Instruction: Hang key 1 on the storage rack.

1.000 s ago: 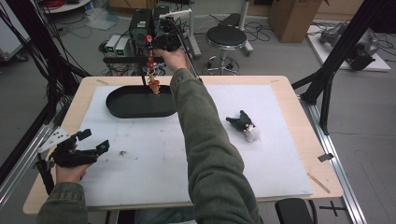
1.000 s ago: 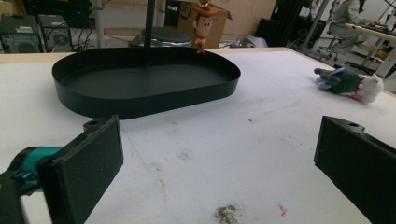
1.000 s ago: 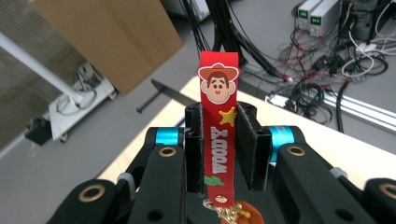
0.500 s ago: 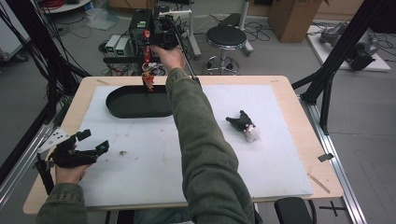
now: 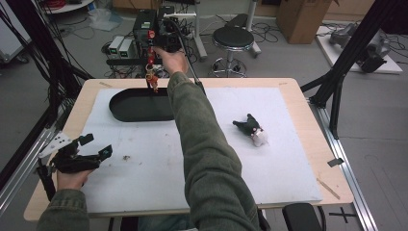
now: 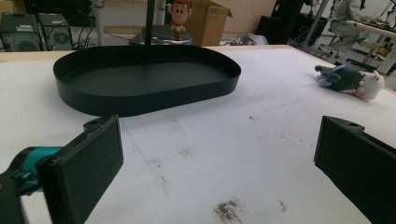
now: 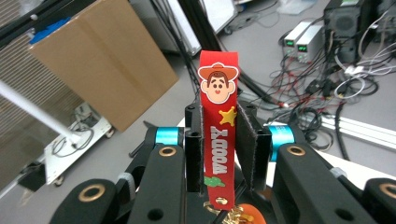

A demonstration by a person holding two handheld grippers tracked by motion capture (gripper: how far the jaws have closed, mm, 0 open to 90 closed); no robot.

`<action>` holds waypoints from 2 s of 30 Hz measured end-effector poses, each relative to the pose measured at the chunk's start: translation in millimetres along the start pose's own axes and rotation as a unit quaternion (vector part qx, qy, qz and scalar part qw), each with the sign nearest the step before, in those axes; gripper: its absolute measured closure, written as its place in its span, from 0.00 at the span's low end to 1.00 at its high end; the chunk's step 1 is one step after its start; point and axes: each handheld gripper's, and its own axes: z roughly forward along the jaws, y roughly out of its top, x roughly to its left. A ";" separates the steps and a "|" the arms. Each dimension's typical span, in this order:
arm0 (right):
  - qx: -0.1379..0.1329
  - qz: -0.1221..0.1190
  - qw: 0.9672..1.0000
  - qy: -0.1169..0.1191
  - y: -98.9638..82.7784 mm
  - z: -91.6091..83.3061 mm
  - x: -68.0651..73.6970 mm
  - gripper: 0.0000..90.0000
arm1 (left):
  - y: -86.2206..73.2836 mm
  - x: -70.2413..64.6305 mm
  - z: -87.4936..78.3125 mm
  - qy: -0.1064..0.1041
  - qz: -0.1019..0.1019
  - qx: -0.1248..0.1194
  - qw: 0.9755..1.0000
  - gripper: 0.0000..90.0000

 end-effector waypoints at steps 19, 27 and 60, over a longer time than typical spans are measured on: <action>0.048 -0.026 0.998 -0.041 0.5 -15.6 -1.6 0.01 | 0.0 0.1 1.2 -0.003 0.001 0.001 1.000 0.02; 0.053 -0.062 0.996 -0.027 -7.8 -34.1 0.9 0.01 | 0.0 0.0 1.2 -0.002 0.003 0.002 1.000 0.02; 0.115 -0.141 0.983 -0.022 -79.8 -116.2 -25.1 0.01 | -0.2 -2.5 2.5 -0.003 0.006 0.009 1.000 0.02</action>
